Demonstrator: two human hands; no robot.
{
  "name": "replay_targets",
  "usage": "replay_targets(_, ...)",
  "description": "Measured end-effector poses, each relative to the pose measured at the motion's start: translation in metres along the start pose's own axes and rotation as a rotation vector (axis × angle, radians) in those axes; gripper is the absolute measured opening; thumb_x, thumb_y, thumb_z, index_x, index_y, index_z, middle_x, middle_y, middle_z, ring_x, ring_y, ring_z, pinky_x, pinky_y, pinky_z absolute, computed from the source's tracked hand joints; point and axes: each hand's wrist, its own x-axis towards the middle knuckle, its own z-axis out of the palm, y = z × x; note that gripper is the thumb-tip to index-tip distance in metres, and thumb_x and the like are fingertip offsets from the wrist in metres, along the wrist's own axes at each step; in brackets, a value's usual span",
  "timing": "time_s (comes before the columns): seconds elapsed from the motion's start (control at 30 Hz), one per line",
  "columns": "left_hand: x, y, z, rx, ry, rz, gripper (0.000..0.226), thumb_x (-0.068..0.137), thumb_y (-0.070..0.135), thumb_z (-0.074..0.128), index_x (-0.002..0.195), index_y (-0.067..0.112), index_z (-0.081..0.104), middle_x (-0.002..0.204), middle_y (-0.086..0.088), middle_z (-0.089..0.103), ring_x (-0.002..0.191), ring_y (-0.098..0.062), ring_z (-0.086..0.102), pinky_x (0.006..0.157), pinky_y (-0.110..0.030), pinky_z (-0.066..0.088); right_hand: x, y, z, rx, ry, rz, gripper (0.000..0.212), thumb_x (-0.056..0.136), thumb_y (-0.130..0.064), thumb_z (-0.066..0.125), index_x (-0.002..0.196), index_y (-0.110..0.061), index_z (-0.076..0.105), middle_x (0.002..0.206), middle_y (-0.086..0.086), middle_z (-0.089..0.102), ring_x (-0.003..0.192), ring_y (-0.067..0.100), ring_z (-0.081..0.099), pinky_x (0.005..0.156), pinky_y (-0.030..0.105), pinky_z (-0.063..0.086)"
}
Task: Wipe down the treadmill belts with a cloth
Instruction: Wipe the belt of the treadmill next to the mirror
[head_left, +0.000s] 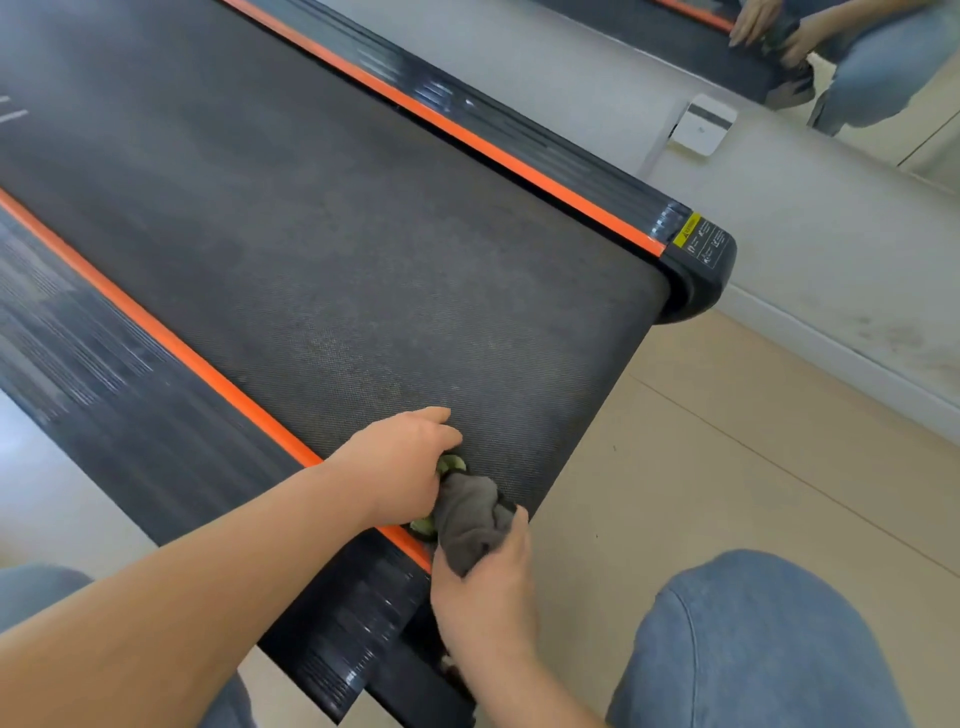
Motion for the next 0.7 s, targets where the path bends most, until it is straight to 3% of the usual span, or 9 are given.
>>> replay_targets(0.07, 0.000, 0.003, 0.000, -0.008, 0.025, 0.009, 0.043, 0.098, 0.024, 0.050, 0.140, 0.027, 0.055, 0.165, 0.003, 0.031, 0.143, -0.025, 0.044, 0.109, -0.043, 0.046, 0.035, -0.008, -0.019, 0.137, 0.006, 0.009, 0.035, 0.085, -0.030, 0.072, 0.107, -0.029, 0.045, 0.099, -0.013, 0.058, 0.087, 0.008, 0.059, 0.079, 0.031, 0.045)
replay_targets(0.1, 0.001, 0.004, 0.000, -0.006, 0.039, 0.015, 0.041, 0.099, 0.028, 0.050, 0.140, 0.027, 0.054, 0.166, 0.002, 0.031, 0.144, -0.026, 0.043, 0.110, -0.043, 0.045, 0.066, -0.012, -0.033, 0.188, 0.108, 0.018, 0.033, 0.086, -0.026, 0.074, 0.104, -0.028, 0.046, 0.099, -0.008, 0.061, 0.086, 0.008, 0.060, 0.082, 0.033, 0.047)
replay_targets(0.17, 0.002, 0.007, -0.003, -0.010, 0.046, 0.011, 0.045, 0.101, 0.034, 0.053, 0.146, 0.028, 0.050, 0.168, 0.003, 0.026, 0.147, -0.026, 0.040, 0.113, -0.044, 0.043, 0.133, -0.024, -0.068, 0.208, 0.308, 0.129, 0.048, 0.085, -0.035, 0.078, 0.120, -0.025, 0.047, 0.115, 0.005, 0.063, 0.098, 0.021, 0.065, 0.092, 0.044, 0.055)
replay_targets(0.23, 0.003, 0.012, -0.008, -0.011, 0.054, 0.011, 0.048, 0.102, 0.037, 0.053, 0.149, 0.028, 0.047, 0.168, 0.004, 0.024, 0.147, -0.025, 0.039, 0.113, -0.044, 0.043, 0.187, -0.032, -0.100, 0.185, 0.377, 0.212, 0.070, 0.080, -0.045, 0.081, 0.136, -0.025, 0.042, 0.131, 0.010, 0.057, 0.108, 0.034, 0.065, 0.095, 0.051, 0.057)
replay_targets(0.33, 0.005, 0.025, -0.011, 0.000, 0.044, 0.030, 0.050, 0.103, 0.038, 0.054, 0.151, 0.027, 0.045, 0.167, 0.003, 0.026, 0.145, -0.024, 0.041, 0.112, -0.044, 0.044, 0.208, -0.039, -0.103, 0.141, 0.240, 0.189, 0.051, 0.075, -0.044, 0.082, 0.114, -0.036, 0.050, 0.120, 0.003, 0.063, 0.102, 0.031, 0.068, 0.091, 0.050, 0.059)
replay_targets(0.47, 0.010, 0.040, -0.008, 0.016, 0.023, 0.039, 0.054, 0.103, 0.038, 0.055, 0.154, 0.027, 0.040, 0.169, 0.002, 0.019, 0.148, -0.025, 0.036, 0.112, -0.043, 0.045, 0.150, -0.025, -0.066, 0.000, 0.219, 0.072, 0.037, 0.076, -0.040, 0.071, 0.107, -0.027, 0.055, 0.104, -0.001, 0.064, 0.095, 0.028, 0.065, 0.081, 0.037, 0.053)
replay_targets(0.57, 0.024, 0.049, -0.007, -0.003, 0.036, 0.044, 0.050, 0.100, 0.036, 0.056, 0.148, 0.027, 0.047, 0.167, 0.001, 0.022, 0.148, -0.024, 0.034, 0.110, -0.043, 0.046, 0.096, -0.011, -0.051, 0.026, 0.080, 0.043, 0.024, 0.080, -0.035, 0.071, 0.093, -0.033, 0.051, 0.092, -0.010, 0.060, 0.080, 0.017, 0.059, 0.069, 0.033, 0.045)
replay_targets(0.63, 0.037, 0.055, -0.009, 0.010, 0.035, 0.047, 0.044, 0.096, 0.030, 0.056, 0.140, 0.027, 0.052, 0.161, 0.000, 0.028, 0.143, -0.022, 0.038, 0.104, -0.041, 0.050, 0.080, -0.010, -0.054, 0.075, -0.005, 0.068, 0.022, 0.084, -0.029, 0.070, 0.093, -0.033, 0.050, 0.089, -0.012, 0.061, 0.079, 0.013, 0.061, 0.073, 0.036, 0.052)
replay_targets(0.7, 0.056, 0.061, -0.017, 0.084, -0.004, 0.047, 0.049, 0.093, 0.024, 0.058, 0.141, 0.025, 0.047, 0.156, -0.004, 0.030, 0.139, -0.023, 0.040, 0.099, -0.038, 0.050, 0.093, -0.014, -0.072, 0.278, 0.010, 0.179, 0.026, 0.082, -0.022, 0.073, 0.098, -0.032, 0.055, 0.093, -0.007, 0.068, 0.085, 0.014, 0.068, 0.081, 0.040, 0.058)
